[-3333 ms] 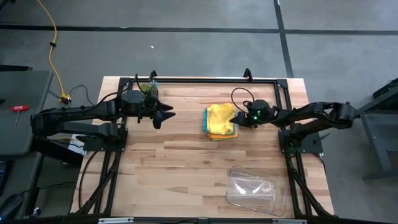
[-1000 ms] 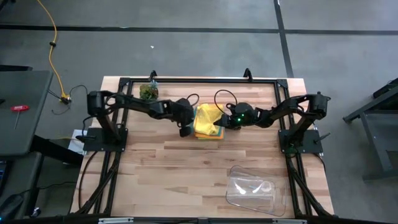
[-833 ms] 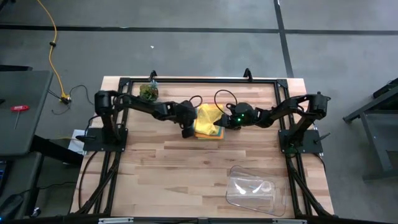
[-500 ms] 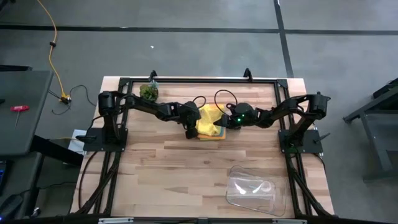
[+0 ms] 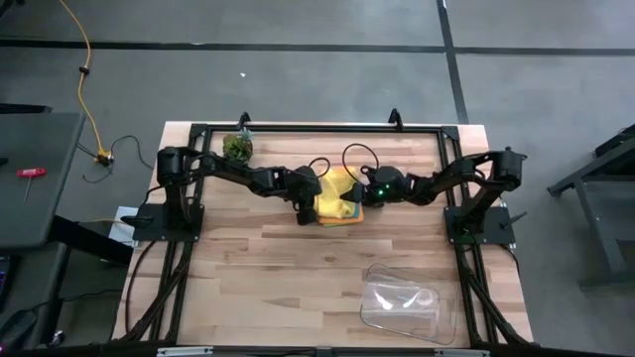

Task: Fold microfiber towels
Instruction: Put the stacked folded cloths into the bin

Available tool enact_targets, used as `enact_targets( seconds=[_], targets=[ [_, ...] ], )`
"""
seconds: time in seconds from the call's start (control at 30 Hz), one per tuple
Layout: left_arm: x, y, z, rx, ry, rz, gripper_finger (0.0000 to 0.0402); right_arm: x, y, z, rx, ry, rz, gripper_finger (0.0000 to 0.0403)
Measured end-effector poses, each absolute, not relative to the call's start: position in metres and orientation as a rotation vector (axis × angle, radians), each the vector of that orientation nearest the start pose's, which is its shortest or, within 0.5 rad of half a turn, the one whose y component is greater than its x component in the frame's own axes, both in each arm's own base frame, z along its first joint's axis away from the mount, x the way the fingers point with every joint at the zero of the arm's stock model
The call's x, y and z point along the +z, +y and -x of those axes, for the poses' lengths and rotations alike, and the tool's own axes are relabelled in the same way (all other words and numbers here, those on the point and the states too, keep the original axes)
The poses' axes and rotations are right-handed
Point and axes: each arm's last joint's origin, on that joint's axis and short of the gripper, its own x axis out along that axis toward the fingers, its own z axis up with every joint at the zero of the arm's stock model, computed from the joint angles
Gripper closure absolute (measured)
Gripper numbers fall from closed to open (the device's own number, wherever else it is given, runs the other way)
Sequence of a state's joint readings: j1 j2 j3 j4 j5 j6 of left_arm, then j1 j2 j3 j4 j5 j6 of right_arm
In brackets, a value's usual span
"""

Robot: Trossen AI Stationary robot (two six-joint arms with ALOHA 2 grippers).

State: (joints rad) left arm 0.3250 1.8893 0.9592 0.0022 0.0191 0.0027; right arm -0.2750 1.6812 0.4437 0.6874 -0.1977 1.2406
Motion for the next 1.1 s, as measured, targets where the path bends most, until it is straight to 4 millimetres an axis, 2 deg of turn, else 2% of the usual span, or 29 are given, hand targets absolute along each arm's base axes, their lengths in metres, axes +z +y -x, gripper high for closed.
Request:
enact_targets(
  seconds=[0.23, 0.37, 0.53, 0.83, 0.87, 0.97, 1.1],
  targets=[
    [0.117, 0.113, -0.338, 0.292, 0.905, 0.172, 0.0402, 0.105, -0.068, -0.262, -0.418, 0.408, -1.359, 0.001],
    [0.118, 0.114, -0.339, 0.297, 0.889, 0.18, 0.0401, 0.105, -0.069, -0.262, -0.447, 0.399, -1.37, 0.0034],
    [0.118, 0.114, -0.338, 0.3, 0.889, 0.187, 0.0402, 0.104, -0.069, -0.262, -0.459, 0.395, -1.367, 0.0121],
    [0.119, 0.114, -0.338, 0.3, 0.887, 0.186, 0.0401, 0.105, -0.069, -0.262, -0.448, 0.401, -1.322, 0.0361],
    [0.12, 0.113, -0.338, 0.3, 0.887, 0.186, 0.0402, 0.105, -0.069, -0.262, -0.445, 0.402, -1.314, 0.0375],
    [0.132, 0.114, -0.335, 0.297, 0.868, 0.169, 0.0401, 0.107, -0.069, -0.262, -0.433, 0.395, -1.314, 0.0377],
    [0.166, 0.118, -0.326, 0.304, 0.8, 0.129, 0.0401, 0.114, -0.069, -0.261, -0.418, 0.387, -1.303, 0.0377]
  ],
)
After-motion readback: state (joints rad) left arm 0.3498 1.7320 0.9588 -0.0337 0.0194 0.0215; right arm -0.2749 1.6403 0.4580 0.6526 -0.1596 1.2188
